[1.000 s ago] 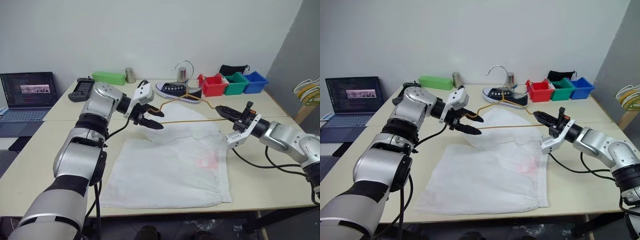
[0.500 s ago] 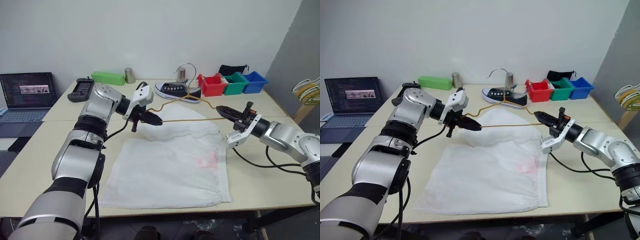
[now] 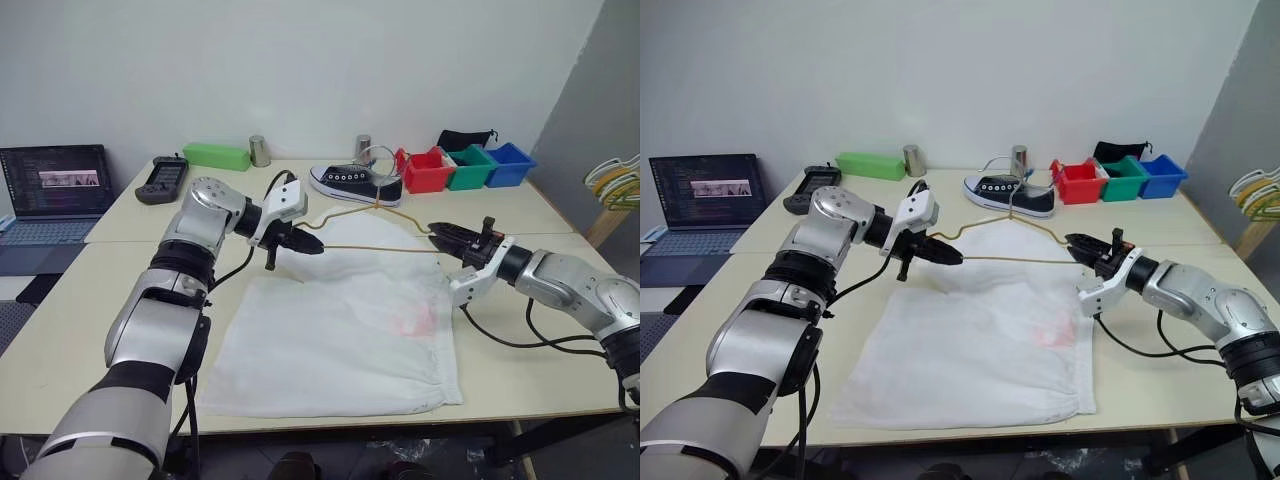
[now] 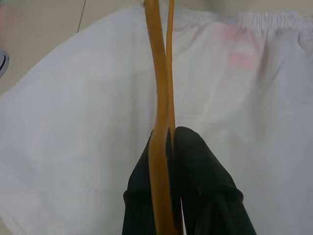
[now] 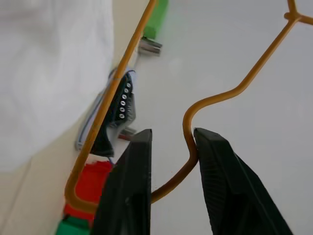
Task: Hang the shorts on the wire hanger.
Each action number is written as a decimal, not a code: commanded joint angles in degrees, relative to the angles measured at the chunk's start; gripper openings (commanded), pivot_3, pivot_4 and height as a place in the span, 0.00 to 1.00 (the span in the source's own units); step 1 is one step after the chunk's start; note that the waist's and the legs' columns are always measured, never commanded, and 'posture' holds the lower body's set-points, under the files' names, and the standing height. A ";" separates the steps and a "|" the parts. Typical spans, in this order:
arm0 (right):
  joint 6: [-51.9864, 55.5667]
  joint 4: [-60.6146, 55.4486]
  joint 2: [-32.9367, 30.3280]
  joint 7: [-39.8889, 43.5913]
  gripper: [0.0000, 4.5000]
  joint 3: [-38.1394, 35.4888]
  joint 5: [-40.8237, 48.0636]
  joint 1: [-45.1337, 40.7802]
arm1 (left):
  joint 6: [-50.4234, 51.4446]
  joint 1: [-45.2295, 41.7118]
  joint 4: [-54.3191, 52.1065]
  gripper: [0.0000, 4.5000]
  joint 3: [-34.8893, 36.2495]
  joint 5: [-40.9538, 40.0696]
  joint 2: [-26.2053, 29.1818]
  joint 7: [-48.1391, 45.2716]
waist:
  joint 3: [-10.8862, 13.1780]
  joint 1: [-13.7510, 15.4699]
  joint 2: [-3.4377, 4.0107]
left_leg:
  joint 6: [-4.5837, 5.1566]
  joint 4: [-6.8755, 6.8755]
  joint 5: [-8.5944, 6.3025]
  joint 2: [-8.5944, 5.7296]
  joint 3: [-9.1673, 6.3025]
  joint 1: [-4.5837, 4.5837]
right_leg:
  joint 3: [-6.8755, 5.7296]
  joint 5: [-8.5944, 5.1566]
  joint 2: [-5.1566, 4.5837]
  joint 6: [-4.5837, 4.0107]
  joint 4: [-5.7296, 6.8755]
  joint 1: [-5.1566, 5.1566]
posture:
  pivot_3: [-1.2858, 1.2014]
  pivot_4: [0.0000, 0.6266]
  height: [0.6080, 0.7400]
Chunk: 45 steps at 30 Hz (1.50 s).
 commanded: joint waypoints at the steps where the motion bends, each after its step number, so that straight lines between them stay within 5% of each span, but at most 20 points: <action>1: 5.02 -6.60 -0.85 12.51 0.53 -3.02 13.89 1.46 | -4.73 0.06 -1.75 0.00 -0.39 1.44 0.55 3.44 | 0.00 0.01 0.00 | 0.00 0.01 0.00 0.03 0.00 0.00 | -0.01 0.00 0.00 0.00 0.02 0.00 | 0.60 0.00 1.00; 10: 30.60 -24.22 -2.28 35.96 0.99 -6.98 39.14 8.73 | -21.47 3.34 2.17 0.00 -2.86 10.07 -1.24 26.65 | -0.02 0.26 -0.04 | 0.03 0.06 -0.01 0.09 -0.03 0.09 | -0.06 0.00 -0.24 0.00 0.04 0.08 | 0.59 0.00 1.00; 13: 50.24 -30.16 0.50 37.78 0.99 -9.62 47.39 7.62 | -28.81 4.13 0.67 0.00 -3.53 12.54 -1.25 33.79 | -0.03 0.32 -0.06 | 0.04 0.06 -0.01 0.13 -0.03 0.10 | -0.05 0.00 -0.25 0.00 0.05 0.07 | 0.59 0.00 1.00; 19: 62.92 -27.96 2.58 34.56 0.99 -10.91 44.89 2.93 | -41.77 4.11 -3.87 0.00 -5.24 18.88 -0.21 47.17 | -0.05 1.22 -0.07 | 0.04 0.05 -0.01 0.10 -0.01 0.10 | -0.07 0.01 -0.26 0.00 0.06 0.06 | 0.60 0.00 1.00; 33: 54.66 -15.28 4.74 31.70 0.99 -7.88 35.79 0.29 | -46.96 4.50 -7.61 0.00 -6.34 21.41 0.19 54.07 | -0.09 2.90 -0.13 | 0.05 0.05 -0.01 -0.17 0.02 0.08 | -0.11 0.01 -0.25 0.01 0.06 0.04 | 0.61 0.00 1.00; 45: 47.68 -13.27 4.63 31.71 0.36 -7.98 31.63 -0.56 | -46.59 4.14 -7.16 0.00 -6.95 22.25 0.45 54.53 | -0.09 2.93 -0.13 | 0.05 0.05 -0.01 -0.17 -0.01 0.08 | -0.14 0.01 -0.21 0.01 0.06 0.05 | 0.60 0.00 1.00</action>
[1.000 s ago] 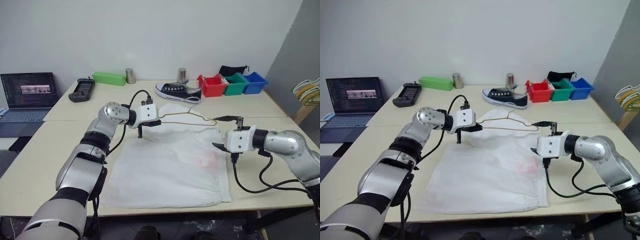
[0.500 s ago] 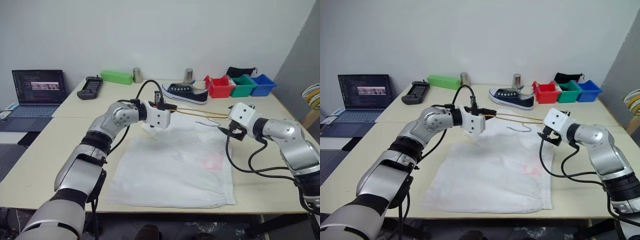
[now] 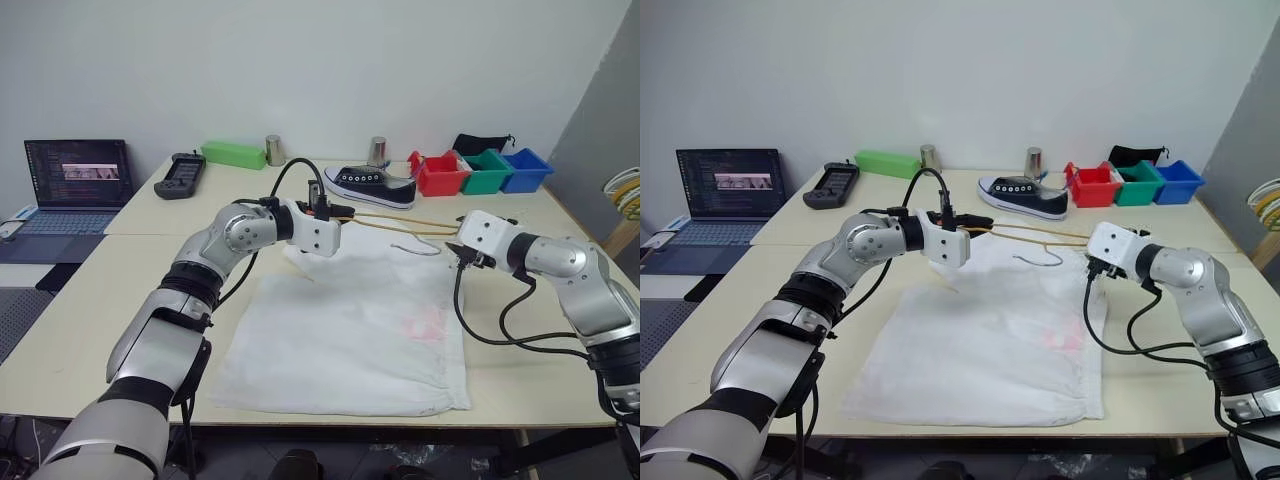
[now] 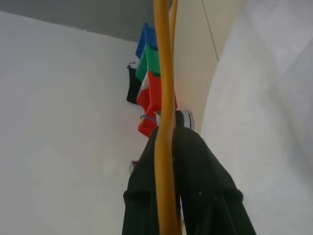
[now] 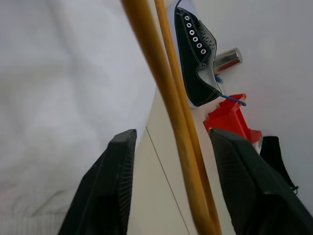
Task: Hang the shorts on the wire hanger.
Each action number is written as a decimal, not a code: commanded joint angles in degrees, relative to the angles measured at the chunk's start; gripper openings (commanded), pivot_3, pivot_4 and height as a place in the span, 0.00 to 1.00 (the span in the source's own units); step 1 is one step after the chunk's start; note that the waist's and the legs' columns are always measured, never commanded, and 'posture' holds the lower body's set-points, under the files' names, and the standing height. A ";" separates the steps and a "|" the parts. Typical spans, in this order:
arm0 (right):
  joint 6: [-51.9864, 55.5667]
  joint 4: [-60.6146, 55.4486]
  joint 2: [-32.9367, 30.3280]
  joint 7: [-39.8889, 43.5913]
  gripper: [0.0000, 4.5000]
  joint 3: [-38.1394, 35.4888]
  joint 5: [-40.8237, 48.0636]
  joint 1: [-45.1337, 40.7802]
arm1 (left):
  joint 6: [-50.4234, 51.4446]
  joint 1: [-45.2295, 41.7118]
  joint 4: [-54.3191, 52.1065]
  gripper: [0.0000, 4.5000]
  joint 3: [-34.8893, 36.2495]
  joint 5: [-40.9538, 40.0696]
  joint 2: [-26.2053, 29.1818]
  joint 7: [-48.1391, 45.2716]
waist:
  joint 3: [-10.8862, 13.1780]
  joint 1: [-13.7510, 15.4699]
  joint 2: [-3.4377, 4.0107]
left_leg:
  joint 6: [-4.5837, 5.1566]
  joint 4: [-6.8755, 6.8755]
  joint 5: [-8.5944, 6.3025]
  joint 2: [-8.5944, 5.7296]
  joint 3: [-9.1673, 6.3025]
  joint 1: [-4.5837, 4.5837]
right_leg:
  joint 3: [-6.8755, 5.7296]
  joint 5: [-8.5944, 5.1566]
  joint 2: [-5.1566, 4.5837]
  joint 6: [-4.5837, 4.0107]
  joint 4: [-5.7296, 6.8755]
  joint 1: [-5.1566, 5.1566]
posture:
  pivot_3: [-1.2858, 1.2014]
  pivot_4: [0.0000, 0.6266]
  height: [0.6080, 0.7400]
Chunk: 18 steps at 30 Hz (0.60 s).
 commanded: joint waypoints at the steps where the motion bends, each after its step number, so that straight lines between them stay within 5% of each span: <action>1: -3.01 0.50 -0.87 -0.05 0.31 -0.73 -1.77 -1.46 | 0.31 -1.20 -1.80 0.00 0.22 -0.37 0.37 0.79 | 0.00 0.01 0.00 | 0.00 0.00 0.00 0.00 0.00 0.00 | 0.00 0.00 0.00 0.00 0.00 0.00 | 0.60 0.00 1.00; 7: -6.40 1.65 -1.40 -0.38 0.01 -0.70 -4.51 -1.39 | 0.49 -1.18 -1.87 0.00 0.14 -0.67 0.25 0.35 | 0.00 0.00 0.00 | 0.00 0.00 0.00 0.00 0.00 0.00 | 0.01 0.00 0.00 0.00 0.00 0.00 | 0.60 0.00 1.00; 14: -10.52 3.05 -1.55 -1.05 0.01 -0.39 -7.91 -1.37 | 1.32 -1.13 -2.12 0.00 0.52 -2.14 -0.23 -0.71 | 0.00 -0.01 0.00 | 0.00 0.00 0.00 0.01 0.00 0.00 | 0.01 0.00 0.00 0.00 0.00 0.00 | 0.60 0.00 1.00; 18: -10.00 2.95 -0.49 -0.92 0.00 -1.11 -7.15 -0.72 | 0.66 -0.98 -1.90 0.19 1.09 -4.53 -0.09 -2.65 | 0.00 -0.02 0.00 | 0.00 0.00 0.00 0.02 0.00 0.01 | 0.01 0.00 0.00 0.00 0.00 0.00 | 0.60 0.00 1.00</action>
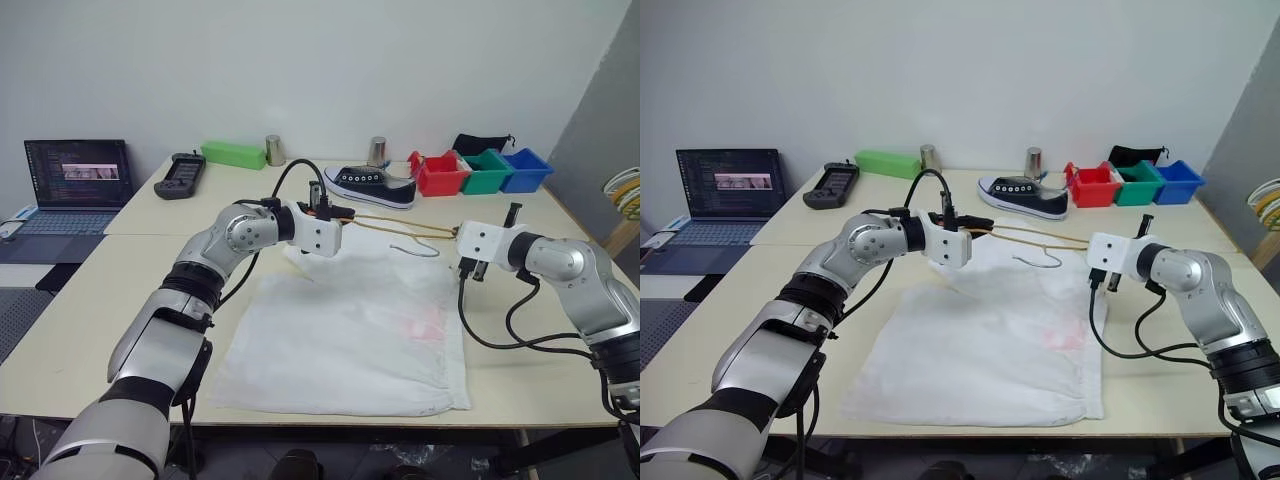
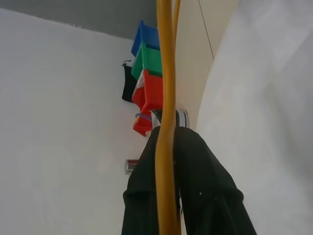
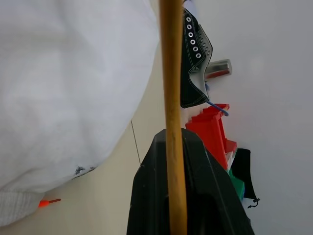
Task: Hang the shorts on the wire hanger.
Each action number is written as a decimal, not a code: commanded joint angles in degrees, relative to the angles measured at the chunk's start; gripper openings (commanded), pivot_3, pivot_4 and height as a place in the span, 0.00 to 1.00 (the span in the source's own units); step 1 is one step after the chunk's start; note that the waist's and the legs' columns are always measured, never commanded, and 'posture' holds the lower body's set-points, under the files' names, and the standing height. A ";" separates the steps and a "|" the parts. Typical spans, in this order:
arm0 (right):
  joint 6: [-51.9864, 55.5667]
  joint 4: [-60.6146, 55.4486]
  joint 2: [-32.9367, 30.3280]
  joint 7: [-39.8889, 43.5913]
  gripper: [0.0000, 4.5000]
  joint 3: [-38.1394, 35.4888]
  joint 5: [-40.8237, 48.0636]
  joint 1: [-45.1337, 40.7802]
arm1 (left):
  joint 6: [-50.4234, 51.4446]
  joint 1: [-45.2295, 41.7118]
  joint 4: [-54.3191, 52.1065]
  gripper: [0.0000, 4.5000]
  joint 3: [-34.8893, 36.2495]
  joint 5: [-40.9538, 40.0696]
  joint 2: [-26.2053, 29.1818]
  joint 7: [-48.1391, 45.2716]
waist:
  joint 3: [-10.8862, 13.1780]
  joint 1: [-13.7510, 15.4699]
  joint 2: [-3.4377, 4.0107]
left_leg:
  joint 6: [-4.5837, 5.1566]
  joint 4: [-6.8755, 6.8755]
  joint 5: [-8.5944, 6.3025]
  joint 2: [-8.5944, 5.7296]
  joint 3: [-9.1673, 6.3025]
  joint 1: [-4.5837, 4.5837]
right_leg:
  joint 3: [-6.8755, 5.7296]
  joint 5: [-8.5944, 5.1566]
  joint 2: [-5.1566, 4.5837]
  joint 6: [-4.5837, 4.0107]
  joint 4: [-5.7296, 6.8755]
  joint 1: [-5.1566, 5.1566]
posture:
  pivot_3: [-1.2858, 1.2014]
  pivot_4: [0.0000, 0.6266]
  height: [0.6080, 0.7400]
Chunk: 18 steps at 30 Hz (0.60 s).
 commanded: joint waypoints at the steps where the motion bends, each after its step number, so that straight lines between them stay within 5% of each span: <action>1: -0.41 -0.74 0.05 -0.63 0.00 -1.75 0.09 -0.51 | -0.88 -1.04 -1.68 0.27 1.62 -3.52 0.39 -1.08 | 0.00 0.00 0.00 | 0.00 0.00 0.00 0.00 0.00 0.00 | 0.01 0.00 0.00 0.00 0.01 0.00 | 0.60 0.00 1.00; 16: 9.14 4.97 -0.35 2.80 0.00 -9.00 8.70 5.36 | 0.69 -1.12 -1.94 1.00 4.14 -17.73 0.06 -14.96 | -0.01 0.24 -0.01 | 0.00 0.01 0.00 -0.03 0.00 0.00 | -0.02 0.00 0.04 0.00 -0.01 0.04 | 0.61 0.00 1.00; 18: 13.59 4.11 -1.70 6.06 0.00 -11.08 11.80 7.92 | 4.22 0.20 -4.24 1.00 5.18 -20.96 -0.63 -16.96 | -0.01 0.44 -0.01 | 0.01 0.01 0.01 -0.01 -0.01 -0.01 | -0.02 0.00 0.05 0.00 -0.01 0.04 | 0.60 0.00 1.00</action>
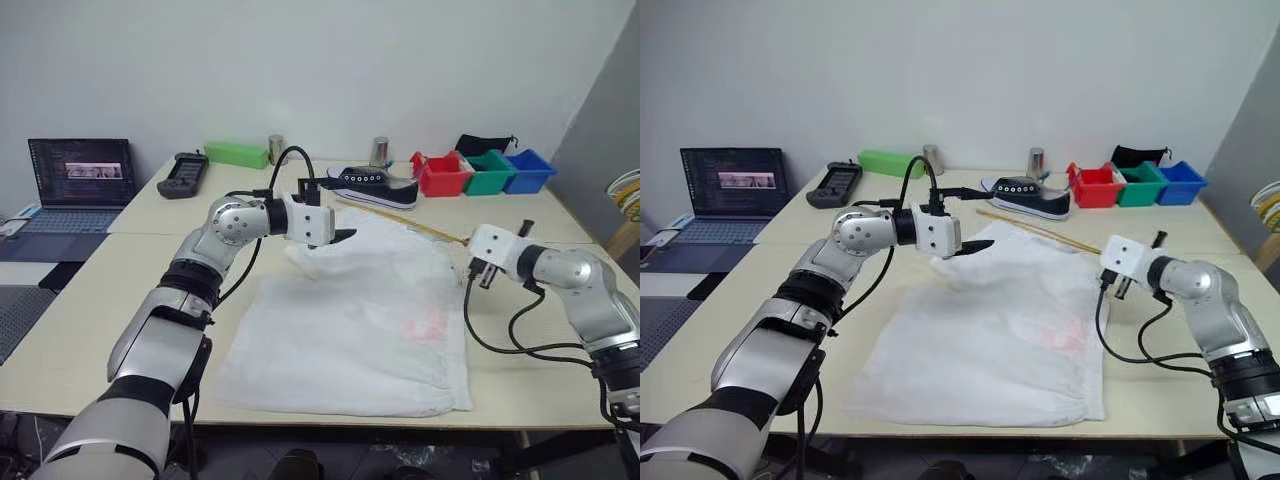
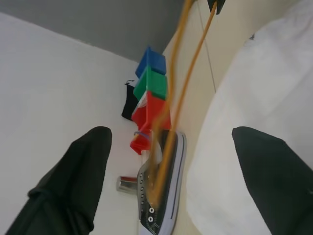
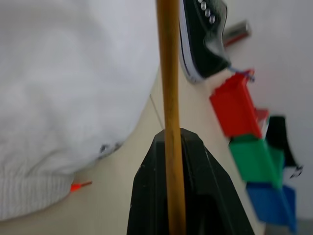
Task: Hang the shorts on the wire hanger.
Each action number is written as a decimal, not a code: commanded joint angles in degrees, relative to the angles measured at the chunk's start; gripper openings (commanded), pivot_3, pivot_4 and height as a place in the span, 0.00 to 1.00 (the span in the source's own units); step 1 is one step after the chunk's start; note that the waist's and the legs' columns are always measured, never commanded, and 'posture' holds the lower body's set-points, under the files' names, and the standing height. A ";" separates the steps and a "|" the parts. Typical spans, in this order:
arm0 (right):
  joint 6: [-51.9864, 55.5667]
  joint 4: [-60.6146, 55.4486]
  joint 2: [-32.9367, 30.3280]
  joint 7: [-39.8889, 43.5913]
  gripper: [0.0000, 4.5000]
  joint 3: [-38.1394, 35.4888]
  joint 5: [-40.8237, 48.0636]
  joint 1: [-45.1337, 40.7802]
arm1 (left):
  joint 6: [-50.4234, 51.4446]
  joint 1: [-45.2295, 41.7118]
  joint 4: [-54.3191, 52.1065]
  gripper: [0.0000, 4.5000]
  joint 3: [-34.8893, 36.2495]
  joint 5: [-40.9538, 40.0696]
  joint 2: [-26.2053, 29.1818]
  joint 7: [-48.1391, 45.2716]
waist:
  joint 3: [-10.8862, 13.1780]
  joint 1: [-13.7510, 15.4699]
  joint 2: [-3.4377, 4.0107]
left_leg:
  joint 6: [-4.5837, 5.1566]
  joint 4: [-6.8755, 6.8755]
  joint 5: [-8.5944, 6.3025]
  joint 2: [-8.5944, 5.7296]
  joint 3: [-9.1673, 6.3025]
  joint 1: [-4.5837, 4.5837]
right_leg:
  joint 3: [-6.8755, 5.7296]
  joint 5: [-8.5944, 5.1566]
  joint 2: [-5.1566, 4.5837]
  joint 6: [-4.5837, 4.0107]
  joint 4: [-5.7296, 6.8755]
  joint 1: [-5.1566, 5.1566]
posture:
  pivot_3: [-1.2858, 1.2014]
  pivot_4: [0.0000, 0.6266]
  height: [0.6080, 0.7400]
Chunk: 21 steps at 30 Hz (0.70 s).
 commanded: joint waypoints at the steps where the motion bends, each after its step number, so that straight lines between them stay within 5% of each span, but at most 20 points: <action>1: 8.09 -1.73 -3.16 5.80 0.00 -5.73 6.41 3.59 | 6.33 1.30 -5.56 1.00 3.44 -6.83 -1.06 -3.15 | 0.00 0.08 0.00 | 0.01 0.00 0.00 0.01 0.00 -0.01 | 0.00 0.00 -0.01 0.00 0.00 0.00 | 0.60 0.00 1.00; 11: 41.62 -7.62 -12.85 23.63 0.00 -19.37 28.35 22.12 | 50.25 22.83 -44.01 1.00 6.87 -26.22 -5.23 -3.44 | -0.11 -1.18 0.18 | 0.04 0.01 0.00 0.20 -0.04 0.04 | 0.06 0.00 -0.14 0.00 0.06 0.03 | 0.60 0.00 1.00; 21: 44.15 -2.78 -20.98 35.15 0.00 -22.42 33.53 40.67 | 57.11 34.64 -58.86 1.00 1.88 -23.30 -4.85 -3.07 | -0.17 -1.65 0.27 | 0.07 -0.09 -0.02 0.24 -0.05 0.86 | 0.08 -0.04 0.12 0.02 -0.26 0.95 | 0.60 0.00 1.00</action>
